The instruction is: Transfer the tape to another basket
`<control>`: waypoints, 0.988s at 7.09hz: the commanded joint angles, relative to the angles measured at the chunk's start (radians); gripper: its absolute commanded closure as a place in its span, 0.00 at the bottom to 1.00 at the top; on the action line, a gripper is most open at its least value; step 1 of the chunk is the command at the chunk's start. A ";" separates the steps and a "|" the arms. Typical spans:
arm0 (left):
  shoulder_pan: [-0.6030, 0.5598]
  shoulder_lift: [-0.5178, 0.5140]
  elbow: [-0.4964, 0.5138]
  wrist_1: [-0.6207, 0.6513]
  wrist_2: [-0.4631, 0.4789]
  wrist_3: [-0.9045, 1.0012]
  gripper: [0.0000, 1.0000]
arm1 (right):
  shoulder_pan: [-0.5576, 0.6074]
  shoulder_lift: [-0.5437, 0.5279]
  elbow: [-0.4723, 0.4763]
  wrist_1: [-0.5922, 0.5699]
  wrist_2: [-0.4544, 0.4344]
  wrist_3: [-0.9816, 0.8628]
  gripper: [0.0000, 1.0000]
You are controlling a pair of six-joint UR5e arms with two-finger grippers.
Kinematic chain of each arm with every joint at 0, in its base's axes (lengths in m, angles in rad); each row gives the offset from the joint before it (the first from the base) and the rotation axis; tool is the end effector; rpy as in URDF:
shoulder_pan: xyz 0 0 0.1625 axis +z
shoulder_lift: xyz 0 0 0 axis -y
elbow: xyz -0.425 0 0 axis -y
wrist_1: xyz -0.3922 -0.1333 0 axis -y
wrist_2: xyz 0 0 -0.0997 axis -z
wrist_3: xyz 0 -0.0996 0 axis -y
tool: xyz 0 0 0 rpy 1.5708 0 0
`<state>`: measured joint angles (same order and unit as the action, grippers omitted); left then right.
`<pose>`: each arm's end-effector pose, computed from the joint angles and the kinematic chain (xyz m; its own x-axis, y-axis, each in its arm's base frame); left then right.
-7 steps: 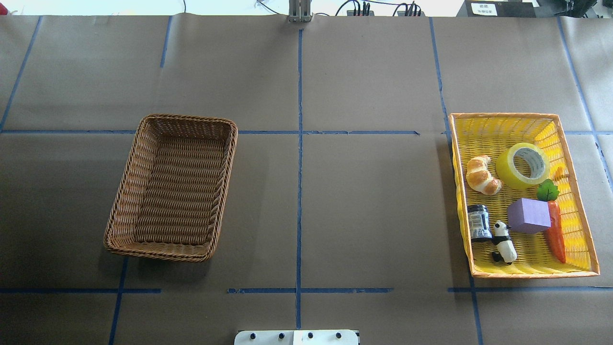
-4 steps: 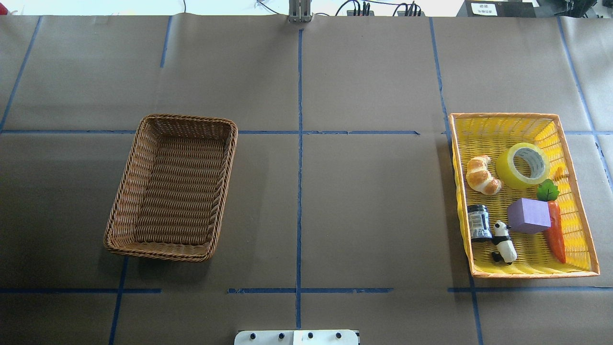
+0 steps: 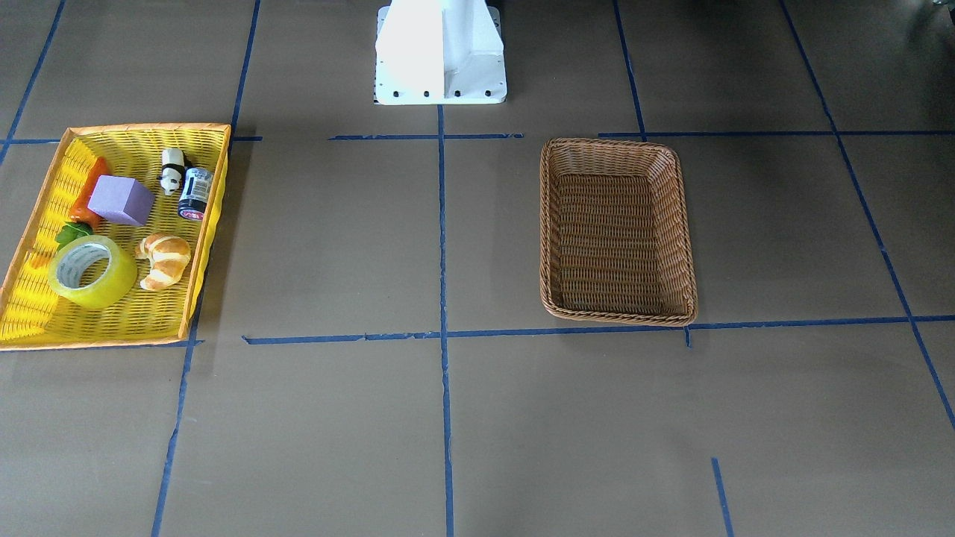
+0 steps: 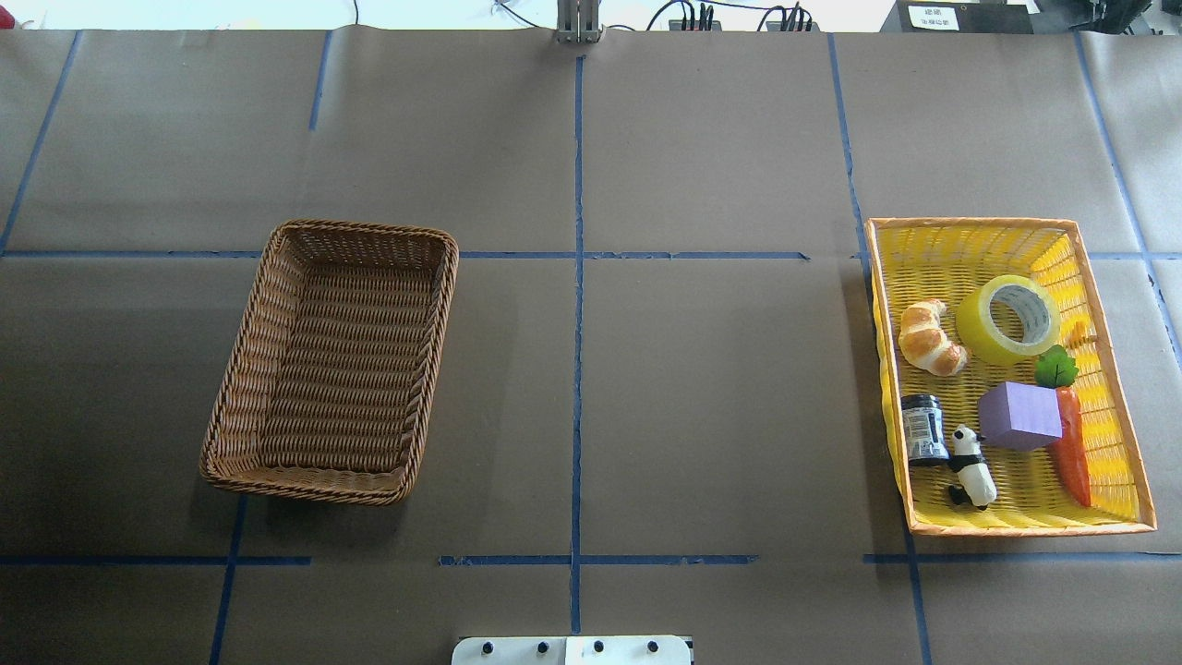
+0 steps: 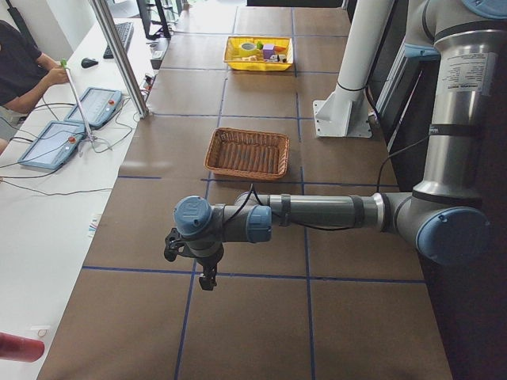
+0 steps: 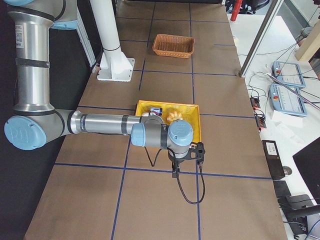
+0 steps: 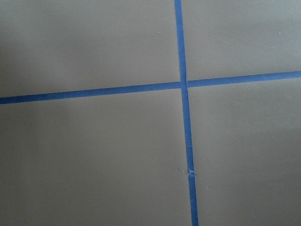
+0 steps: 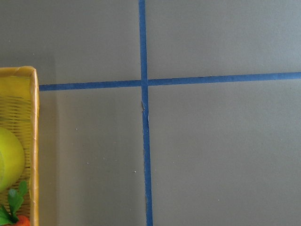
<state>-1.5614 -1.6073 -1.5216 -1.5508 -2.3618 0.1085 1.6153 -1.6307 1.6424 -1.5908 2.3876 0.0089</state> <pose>-0.0577 -0.5056 0.6654 0.6982 0.0917 -0.7100 -0.0855 0.9953 0.0445 0.0814 -0.4627 0.6512 0.6832 0.0454 0.7288 -0.0506 0.9986 -0.0148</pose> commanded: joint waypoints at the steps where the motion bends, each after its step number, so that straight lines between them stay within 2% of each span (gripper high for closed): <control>1: 0.003 -0.002 0.000 0.000 -0.001 -0.003 0.00 | 0.000 0.006 -0.003 0.000 0.002 0.000 0.00; 7: 0.004 -0.013 -0.035 0.000 -0.007 -0.007 0.00 | -0.008 0.047 0.011 -0.011 0.004 0.000 0.00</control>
<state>-1.5581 -1.6169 -1.5537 -1.5506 -2.3683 0.1013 1.6105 -1.6031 1.6596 -1.5945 2.3907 0.0093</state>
